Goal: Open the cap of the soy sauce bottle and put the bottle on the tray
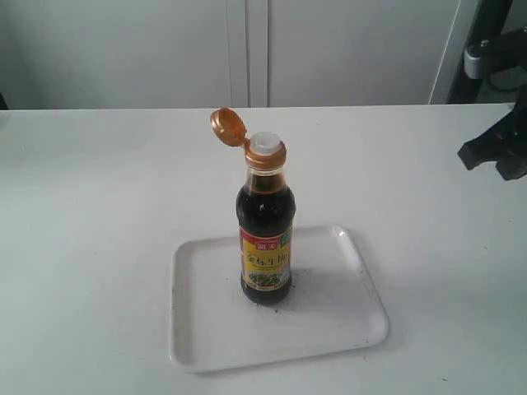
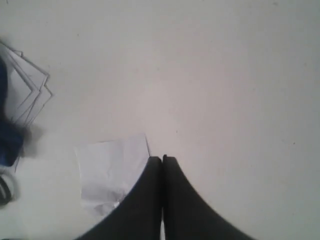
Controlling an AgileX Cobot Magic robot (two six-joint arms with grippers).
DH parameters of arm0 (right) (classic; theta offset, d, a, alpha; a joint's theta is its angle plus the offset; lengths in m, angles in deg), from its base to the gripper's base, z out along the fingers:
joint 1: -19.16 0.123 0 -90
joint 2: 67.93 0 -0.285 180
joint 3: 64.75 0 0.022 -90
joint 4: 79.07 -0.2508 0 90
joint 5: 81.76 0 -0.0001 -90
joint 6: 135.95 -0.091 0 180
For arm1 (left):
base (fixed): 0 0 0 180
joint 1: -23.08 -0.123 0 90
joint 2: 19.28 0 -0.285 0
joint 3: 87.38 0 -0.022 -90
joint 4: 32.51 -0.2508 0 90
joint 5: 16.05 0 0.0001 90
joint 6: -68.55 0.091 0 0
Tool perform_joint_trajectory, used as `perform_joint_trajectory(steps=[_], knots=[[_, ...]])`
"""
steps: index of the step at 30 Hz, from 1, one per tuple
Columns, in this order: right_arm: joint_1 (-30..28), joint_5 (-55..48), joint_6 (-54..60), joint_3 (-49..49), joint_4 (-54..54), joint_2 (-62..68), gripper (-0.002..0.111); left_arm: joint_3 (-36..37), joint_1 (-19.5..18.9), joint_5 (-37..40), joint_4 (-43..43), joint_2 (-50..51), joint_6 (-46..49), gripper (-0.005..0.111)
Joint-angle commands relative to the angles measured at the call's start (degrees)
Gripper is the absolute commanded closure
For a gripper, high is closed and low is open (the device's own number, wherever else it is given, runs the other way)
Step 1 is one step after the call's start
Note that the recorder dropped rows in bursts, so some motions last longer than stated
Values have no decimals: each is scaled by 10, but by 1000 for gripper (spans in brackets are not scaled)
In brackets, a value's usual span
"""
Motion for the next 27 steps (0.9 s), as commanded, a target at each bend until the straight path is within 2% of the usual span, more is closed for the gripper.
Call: perform_joint_trajectory(steps=[1,3,16,27], knots=[[-6,99,-15,-46,3,-66,108,57,-2,-115,15,-52,-17,107],[-6,145,-16,-75,-1,-107,108,89,-2,-165,15,-89,-29,107],[-5,364,-12,-250,-56,-320,108,237,-2,-322,10,-296,-65,107],[-5,449,-12,-334,-56,-454,108,330,0,-399,15,-429,-76,107]])
